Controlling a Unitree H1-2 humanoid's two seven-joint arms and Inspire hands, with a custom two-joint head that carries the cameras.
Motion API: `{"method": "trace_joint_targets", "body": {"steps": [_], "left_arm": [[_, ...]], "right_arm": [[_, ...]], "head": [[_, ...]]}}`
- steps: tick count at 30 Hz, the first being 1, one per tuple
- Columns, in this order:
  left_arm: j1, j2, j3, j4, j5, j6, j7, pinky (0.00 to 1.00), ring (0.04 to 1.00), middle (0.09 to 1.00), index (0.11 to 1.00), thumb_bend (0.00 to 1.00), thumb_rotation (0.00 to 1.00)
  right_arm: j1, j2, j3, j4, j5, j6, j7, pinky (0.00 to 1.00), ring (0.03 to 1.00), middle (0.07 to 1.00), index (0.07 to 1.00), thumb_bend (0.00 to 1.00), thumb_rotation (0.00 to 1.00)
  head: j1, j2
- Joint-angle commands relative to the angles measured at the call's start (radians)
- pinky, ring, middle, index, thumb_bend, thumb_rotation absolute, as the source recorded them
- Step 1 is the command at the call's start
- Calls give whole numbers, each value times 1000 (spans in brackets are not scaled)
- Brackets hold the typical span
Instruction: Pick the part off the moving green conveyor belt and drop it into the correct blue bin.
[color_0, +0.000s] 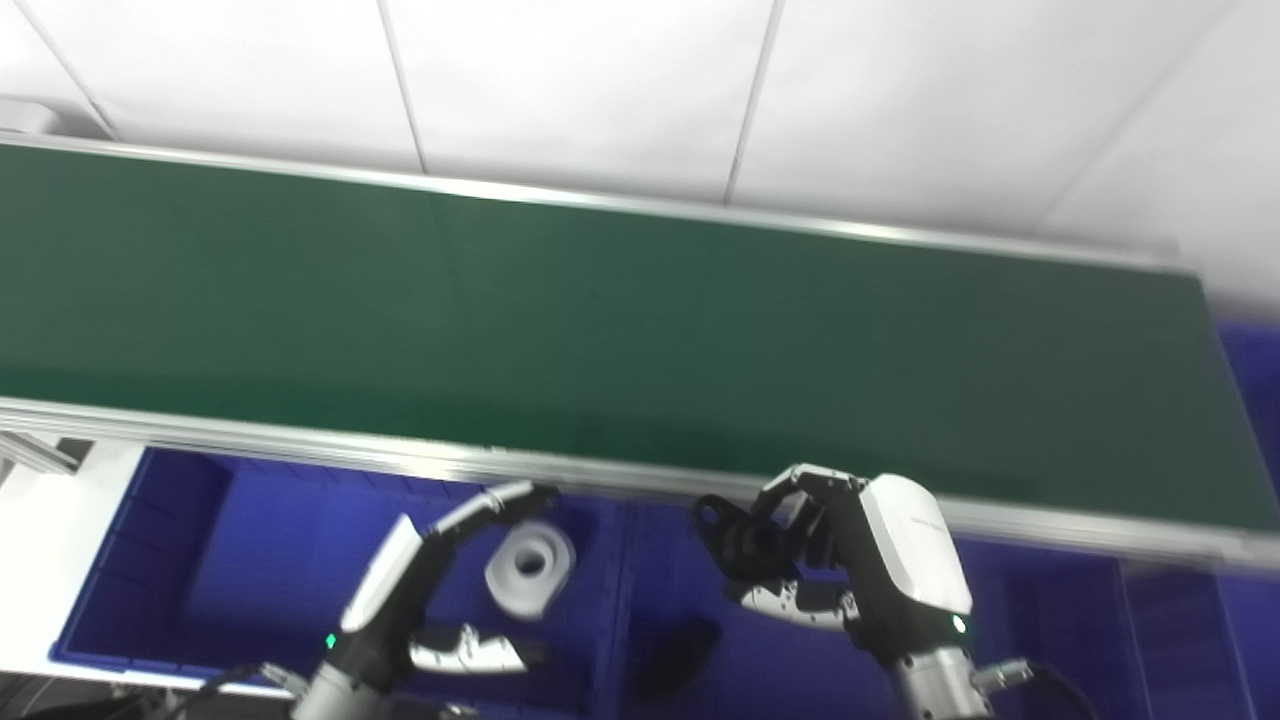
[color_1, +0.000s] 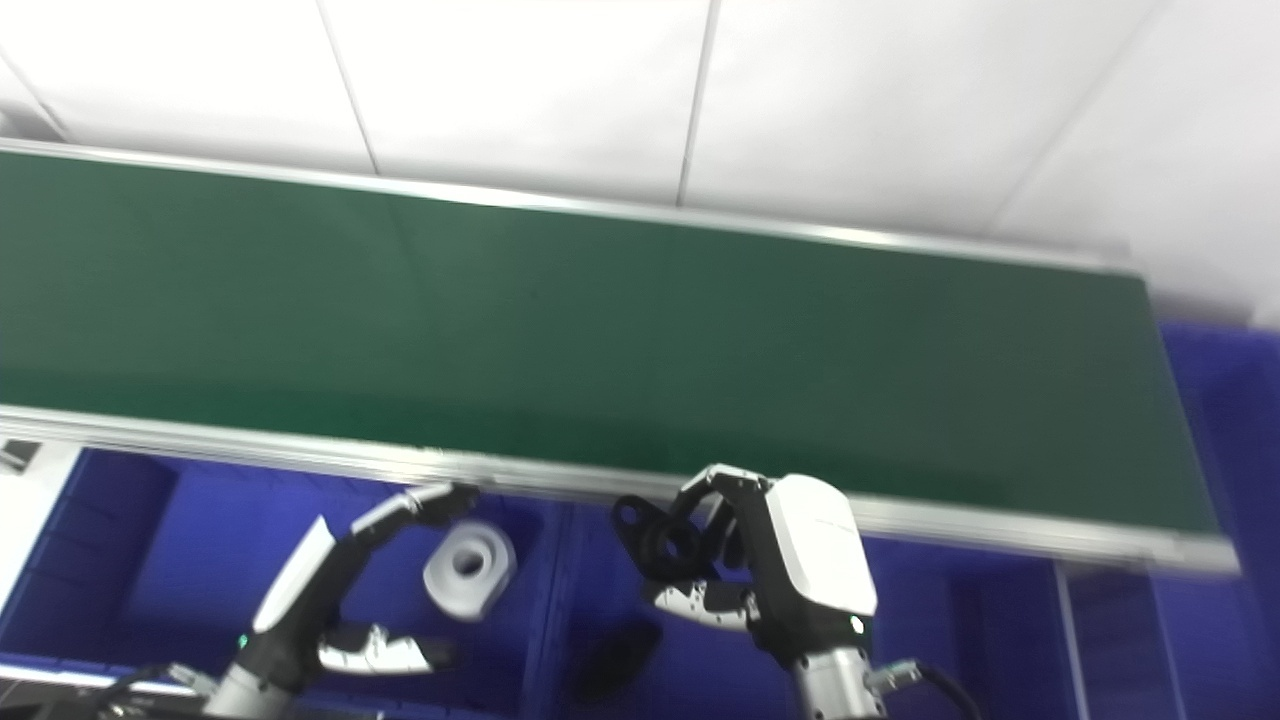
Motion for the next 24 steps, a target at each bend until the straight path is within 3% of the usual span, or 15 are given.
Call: {"method": "trace_joint_targets", "body": {"steps": [1, 7, 9, 12, 15, 22, 23, 24], "left_arm": [[14, 9, 22, -41, 2, -30, -6, 723, 767, 789, 794, 806, 616], [30, -5, 61, -68, -11, -30, -41, 705, 757, 781, 787, 817, 620], [29, -4, 63, -74, -20, -31, -54, 720, 770, 788, 792, 803, 602], [25, -4, 69, -80, -21, -31, -67, 721, 773, 791, 793, 794, 597], [21, -8, 78, -81, -26, -31, -82, 717, 772, 792, 793, 801, 605], [11, -20, 76, -68, -33, -31, -90, 703, 766, 790, 790, 797, 597], [11, -21, 76, -67, -32, -31, -90, 703, 767, 790, 790, 796, 596], [11, -22, 77, -66, -32, -31, -93, 704, 767, 790, 790, 795, 595]], "right_arm": [[12, -2, 6, 11, 7, -71, -49, 202, 263, 474, 490, 526, 0], [14, -24, 12, 119, -9, -113, -116, 148, 213, 470, 489, 529, 0], [10, -29, 13, 145, -15, -110, -126, 101, 161, 300, 490, 519, 89], [2, -37, 20, 163, -51, -82, -114, 77, 135, 227, 490, 517, 117], [-5, -42, 24, 178, -83, -63, -97, 70, 128, 212, 491, 516, 124], [-38, -38, 21, 197, -145, 22, 50, 93, 153, 238, 493, 511, 134], [-42, -38, 23, 195, -163, 36, 80, 165, 237, 326, 496, 506, 149], [-51, -43, 31, 186, -186, 61, 151, 190, 266, 357, 496, 504, 154]], "head": [[-7, 6], [-5, 19], [-4, 21], [-13, 27], [-19, 25], [-18, 14], [-18, 13], [-15, 12]]}}
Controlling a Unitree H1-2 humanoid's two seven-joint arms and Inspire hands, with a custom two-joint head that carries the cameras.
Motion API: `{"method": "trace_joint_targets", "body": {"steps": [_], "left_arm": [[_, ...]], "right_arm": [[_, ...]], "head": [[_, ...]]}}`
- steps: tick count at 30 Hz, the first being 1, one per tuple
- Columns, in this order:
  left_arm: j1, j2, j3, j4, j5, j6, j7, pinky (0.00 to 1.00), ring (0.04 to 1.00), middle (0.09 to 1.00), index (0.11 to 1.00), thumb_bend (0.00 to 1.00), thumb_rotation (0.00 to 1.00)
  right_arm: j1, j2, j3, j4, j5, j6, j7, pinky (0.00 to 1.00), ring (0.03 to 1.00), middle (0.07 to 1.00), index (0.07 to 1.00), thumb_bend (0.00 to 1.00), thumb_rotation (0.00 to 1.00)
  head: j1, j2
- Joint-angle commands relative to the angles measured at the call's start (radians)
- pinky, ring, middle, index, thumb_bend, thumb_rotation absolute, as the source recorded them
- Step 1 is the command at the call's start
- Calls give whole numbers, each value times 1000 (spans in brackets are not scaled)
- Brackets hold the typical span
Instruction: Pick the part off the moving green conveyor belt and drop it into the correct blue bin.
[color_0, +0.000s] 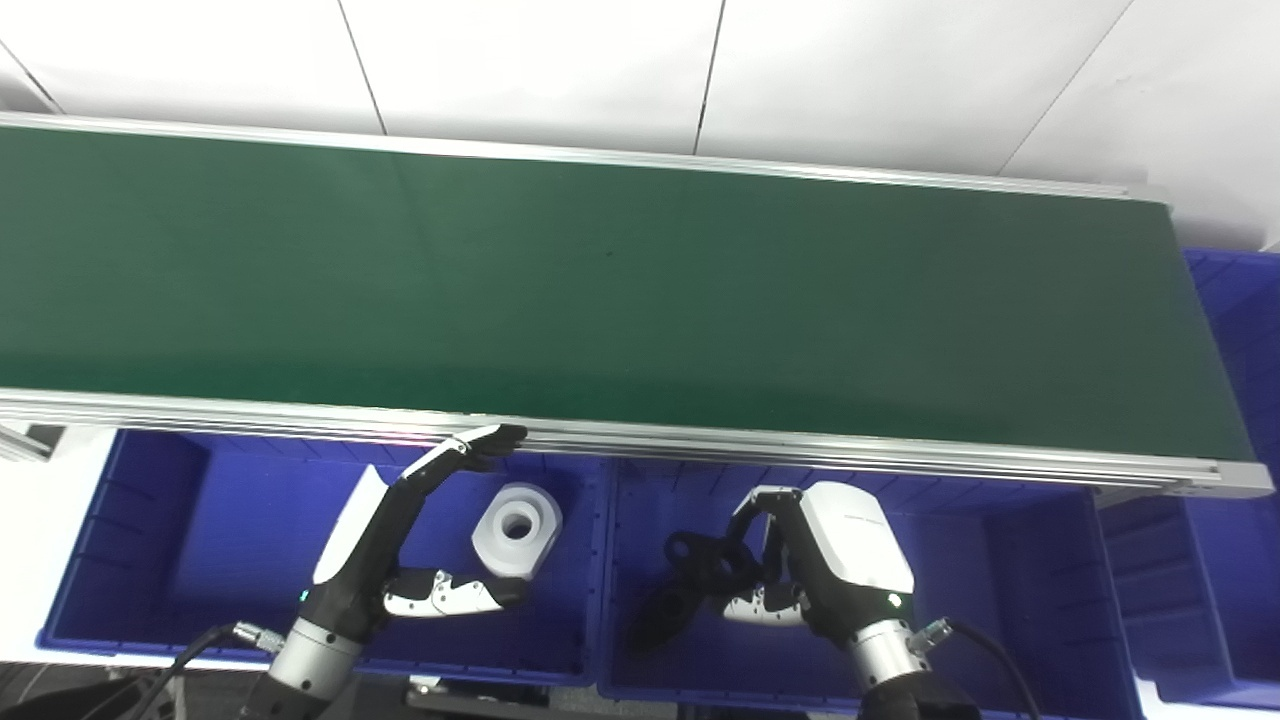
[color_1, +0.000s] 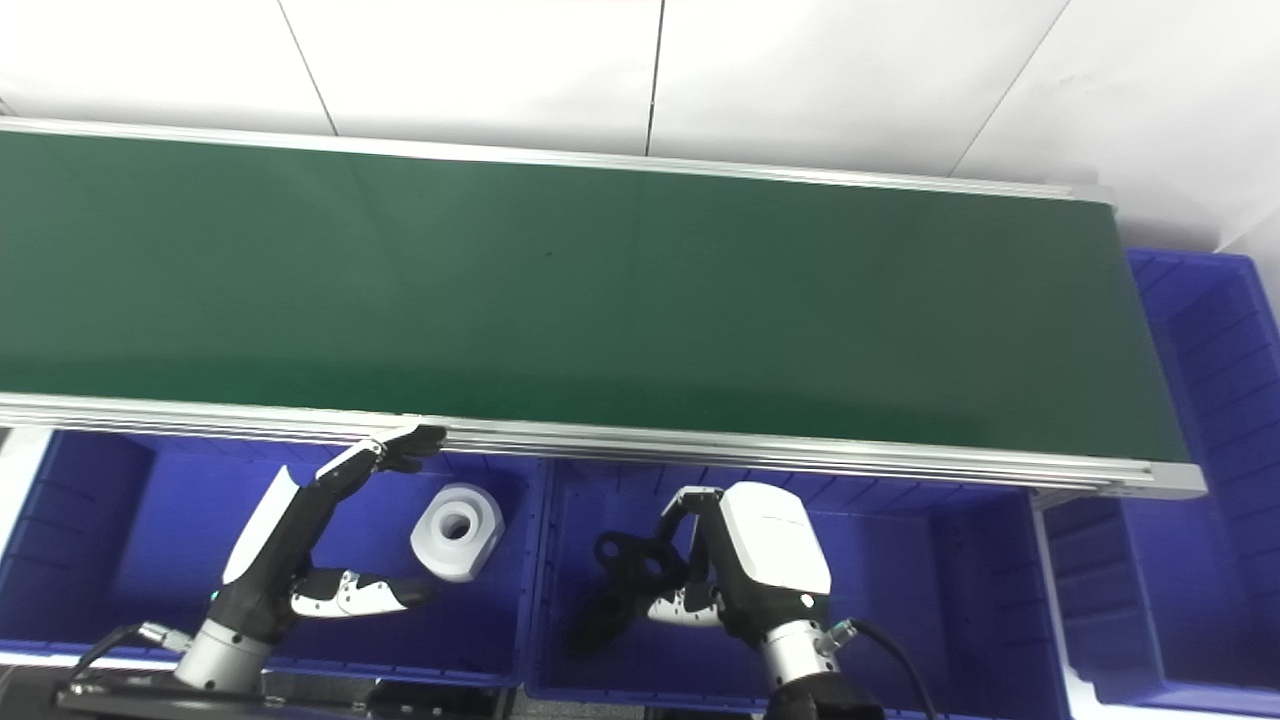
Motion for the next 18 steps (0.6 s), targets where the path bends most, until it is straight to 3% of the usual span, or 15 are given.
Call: {"method": "trace_joint_targets", "body": {"steps": [1, 2, 3, 5, 9, 13, 15, 16, 18], "left_arm": [[-1, 6, 6, -11, 2, -31, 3, 702, 765, 790, 791, 795, 594], [0, 5, 8, -8, 5, -31, 1, 701, 764, 790, 791, 795, 593], [0, 4, 8, -7, 5, -31, -1, 701, 764, 790, 792, 794, 595], [-1, 1, 7, -2, 9, -31, 1, 694, 758, 788, 791, 799, 597], [-4, 2, 3, 2, 8, -31, 2, 699, 763, 791, 792, 795, 598], [-2, 5, 3, 6, 1, -31, -8, 704, 769, 795, 797, 799, 597], [1, 5, 7, 7, 6, -30, -11, 711, 773, 798, 800, 805, 607], [1, 5, 6, 8, 10, -30, -9, 712, 772, 797, 799, 809, 611], [0, 4, 4, 10, 11, -31, -4, 710, 770, 795, 797, 804, 606]], "right_arm": [[-19, -6, 11, -40, -47, 58, 118, 376, 452, 514, 624, 528, 428], [-27, -10, 18, -47, -74, 68, 163, 472, 547, 596, 690, 541, 574], [-32, -13, 23, -52, -94, 75, 194, 746, 719, 725, 767, 578, 770], [-35, -15, 27, -64, -131, 83, 235, 902, 823, 810, 831, 608, 927], [-24, -5, 19, -91, -163, 84, 277, 953, 884, 867, 868, 617, 986], [16, 14, -3, -138, -135, 73, 268, 969, 945, 930, 912, 635, 950], [51, 33, -27, -164, -64, 43, 201, 965, 967, 960, 953, 645, 964], [72, 47, -42, -176, -9, 18, 149, 919, 937, 932, 927, 651, 851], [115, 77, -69, -196, 135, -37, 59, 884, 909, 906, 914, 663, 746]], "head": [[0, -2], [2, -6], [2, -6], [4, -12], [1, -19], [7, -27], [11, -34], [14, -38], [18, -44]]}}
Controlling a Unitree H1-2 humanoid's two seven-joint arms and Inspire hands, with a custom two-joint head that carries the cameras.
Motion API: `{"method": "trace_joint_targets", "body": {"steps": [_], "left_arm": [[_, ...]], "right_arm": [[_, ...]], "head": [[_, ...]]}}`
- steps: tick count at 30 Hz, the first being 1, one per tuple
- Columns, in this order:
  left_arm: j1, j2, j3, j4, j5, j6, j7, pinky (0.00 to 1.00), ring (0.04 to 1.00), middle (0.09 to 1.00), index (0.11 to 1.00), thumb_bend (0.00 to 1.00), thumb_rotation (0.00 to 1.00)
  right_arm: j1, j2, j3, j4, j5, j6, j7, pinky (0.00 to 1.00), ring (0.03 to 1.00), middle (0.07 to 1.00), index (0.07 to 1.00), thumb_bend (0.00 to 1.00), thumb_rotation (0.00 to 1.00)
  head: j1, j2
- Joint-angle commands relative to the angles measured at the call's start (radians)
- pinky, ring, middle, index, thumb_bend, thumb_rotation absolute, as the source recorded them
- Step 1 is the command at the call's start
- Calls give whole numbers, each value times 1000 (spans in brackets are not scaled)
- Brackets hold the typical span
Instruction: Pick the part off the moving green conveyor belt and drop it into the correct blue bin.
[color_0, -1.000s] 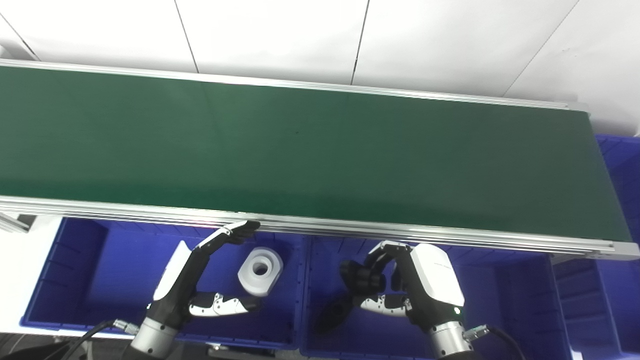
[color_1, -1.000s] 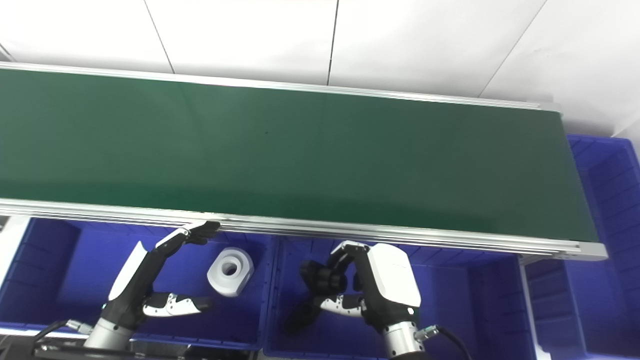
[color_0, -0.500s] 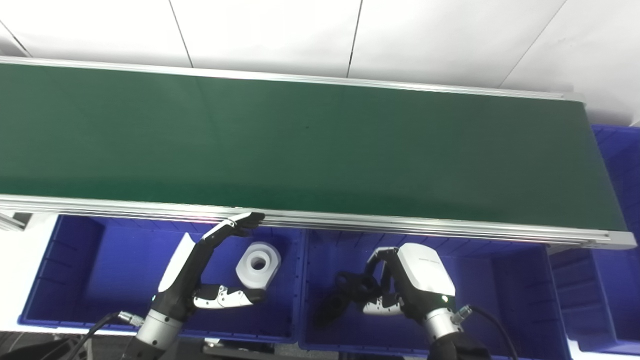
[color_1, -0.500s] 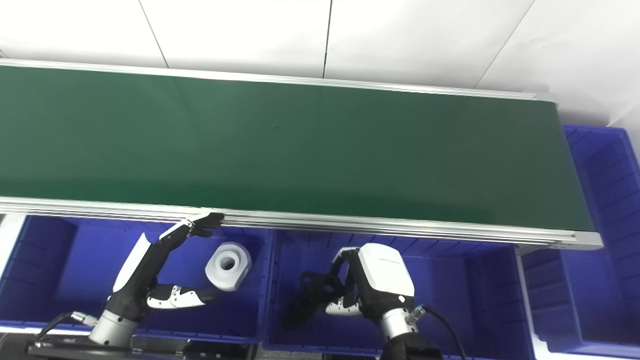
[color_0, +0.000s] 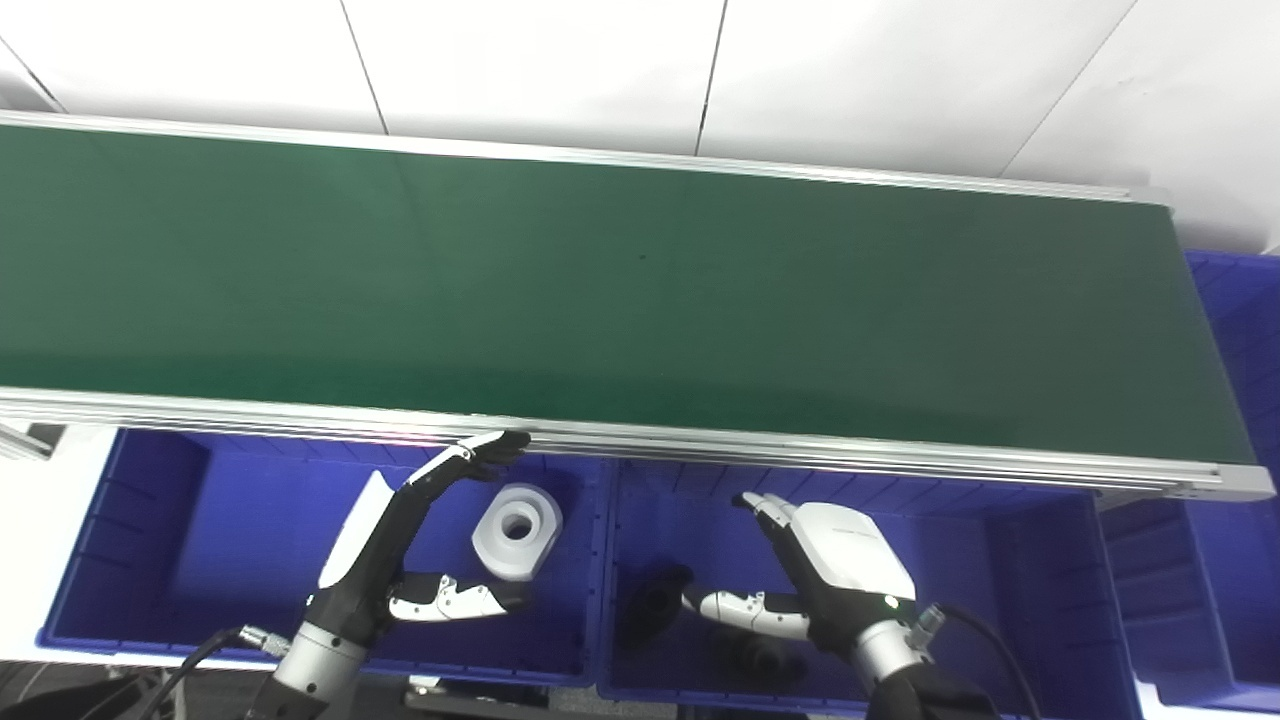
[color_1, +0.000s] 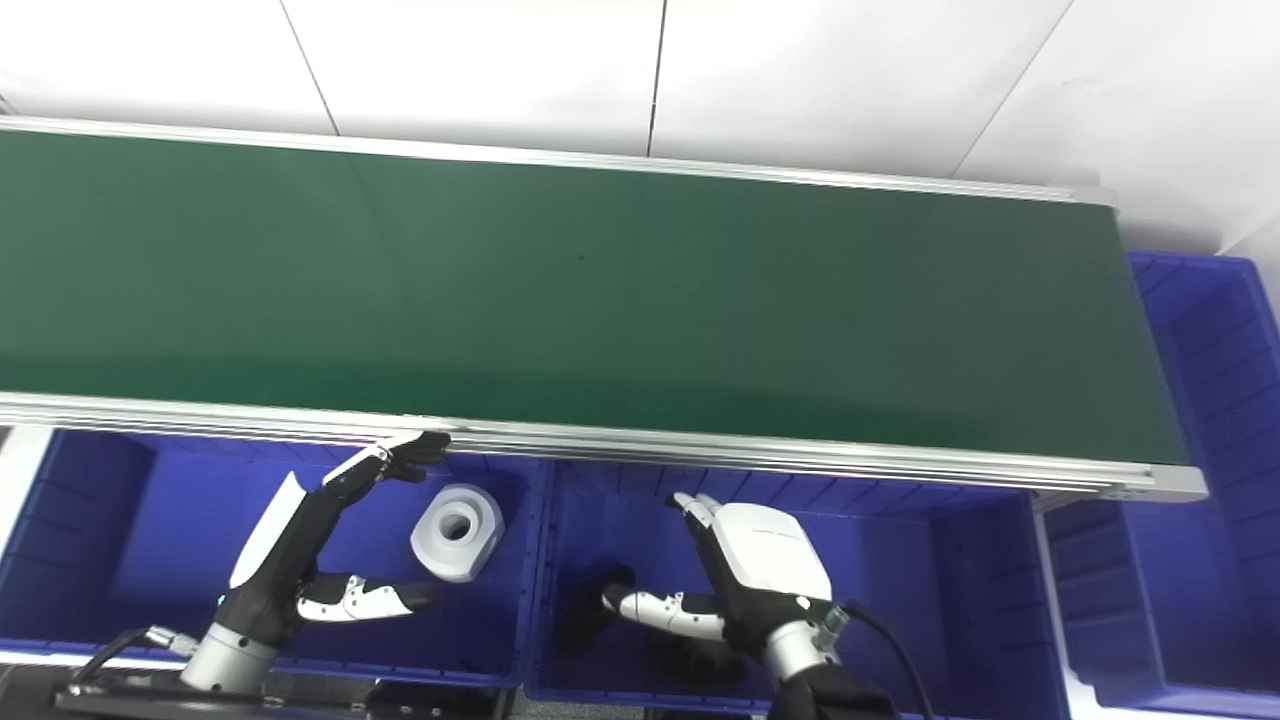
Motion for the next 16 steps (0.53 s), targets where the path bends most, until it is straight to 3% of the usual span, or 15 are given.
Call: {"method": "trace_joint_targets", "body": {"steps": [1, 3, 6, 10, 13, 16], "left_arm": [[-2, 7, 2, -12, 10, -30, 9, 708, 769, 794, 795, 802, 600], [-4, 9, -4, -6, 10, -30, 16, 702, 765, 792, 794, 800, 596], [-6, 14, -12, 4, 17, -31, 31, 690, 756, 789, 794, 801, 599], [-8, 19, -26, 10, 15, -31, 48, 687, 751, 785, 790, 803, 600], [-8, 24, -36, 14, 9, -30, 54, 685, 751, 788, 794, 798, 593], [-10, 28, -47, 22, 19, -30, 73, 690, 754, 788, 795, 803, 595]], "right_arm": [[48, 41, -20, -52, 173, -95, -111, 865, 898, 901, 915, 671, 709], [87, 69, -24, -49, 301, -158, -178, 784, 870, 897, 911, 708, 656], [113, 73, -4, 2, 411, -295, -267, 730, 842, 888, 907, 739, 609], [115, 65, 30, 87, 513, -430, -314, 727, 830, 881, 906, 780, 570], [108, 57, 48, 142, 537, -490, -334, 684, 798, 865, 896, 829, 544], [99, 49, 47, 175, 566, -495, -332, 705, 807, 868, 902, 854, 537]], "head": [[4, -6], [10, -11], [16, -24], [18, -33], [16, -39], [19, -55]]}}
